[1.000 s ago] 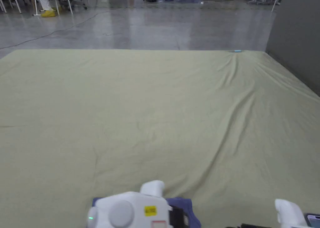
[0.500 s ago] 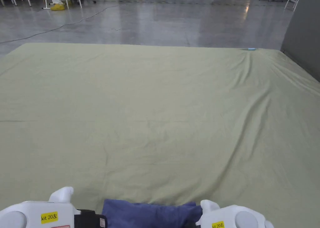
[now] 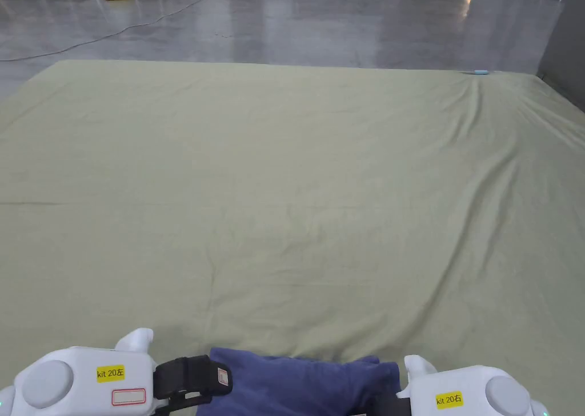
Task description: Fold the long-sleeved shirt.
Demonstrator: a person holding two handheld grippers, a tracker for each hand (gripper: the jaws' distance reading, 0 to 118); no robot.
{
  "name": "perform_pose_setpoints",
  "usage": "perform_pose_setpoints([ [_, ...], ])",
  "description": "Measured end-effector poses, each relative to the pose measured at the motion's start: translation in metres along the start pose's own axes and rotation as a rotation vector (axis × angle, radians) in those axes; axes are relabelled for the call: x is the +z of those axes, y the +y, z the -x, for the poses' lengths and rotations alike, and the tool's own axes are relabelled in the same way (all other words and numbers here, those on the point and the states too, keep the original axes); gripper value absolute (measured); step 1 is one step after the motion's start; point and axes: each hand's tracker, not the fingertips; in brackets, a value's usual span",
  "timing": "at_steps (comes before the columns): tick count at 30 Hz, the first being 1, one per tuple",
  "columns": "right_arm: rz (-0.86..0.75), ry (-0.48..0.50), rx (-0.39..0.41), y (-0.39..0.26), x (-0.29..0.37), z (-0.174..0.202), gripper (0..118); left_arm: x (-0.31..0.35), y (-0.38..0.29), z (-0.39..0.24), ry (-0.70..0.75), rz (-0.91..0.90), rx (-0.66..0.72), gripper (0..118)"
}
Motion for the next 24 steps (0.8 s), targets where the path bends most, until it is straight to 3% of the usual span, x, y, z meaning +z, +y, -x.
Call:
perform_pose_setpoints([
  [1,0.000,0.008,-0.006,0.000,0.000,-0.001,0,-0.010,-0.028,-0.032,-0.033,0.037,0.031,115],
  [4,-0.002,0.028,-0.023,-0.001,0.000,-0.004,0,-0.037,-0.038,-0.037,-0.241,0.175,0.167,113],
  [5,-0.002,0.034,-0.028,-0.001,0.000,-0.005,0,-0.050,-0.024,-0.007,-0.310,0.199,0.187,113],
  [8,-0.008,0.048,-0.041,-0.003,0.000,-0.006,0,-0.057,-0.026,-0.016,-0.228,0.180,0.050,108],
  [9,-0.012,0.052,-0.046,-0.004,0.000,-0.006,0,-0.057,-0.026,-0.023,-0.242,0.188,0.058,91],
  [10,-0.015,0.058,-0.051,-0.005,0.001,-0.007,0,-0.053,-0.026,-0.025,-0.247,0.186,0.061,33],
  [11,-0.017,0.064,-0.058,-0.005,0.001,-0.008,0,-0.049,-0.028,-0.028,-0.227,0.181,0.043,10],
  [13,-0.029,0.078,-0.074,-0.007,0.002,-0.010,0,-0.037,-0.030,-0.021,-0.069,0.141,-0.052,10],
  [15,-0.043,0.073,-0.102,-0.011,0.003,-0.005,0,-0.032,-0.034,-0.006,-0.300,0.162,0.149,10],
  [18,-0.050,0.038,-0.110,-0.014,0.009,0.020,0,-0.023,-0.027,-0.009,-0.224,0.104,0.071,10],
  [22,-0.128,0.003,0.030,-0.023,0.018,0.073,0,0.011,-0.009,0.001,-0.183,0.023,0.031,10],
  [24,-0.111,0.049,0.084,-0.024,0.014,0.102,0,0.043,0.012,0.009,-0.148,-0.005,-0.022,10],
])
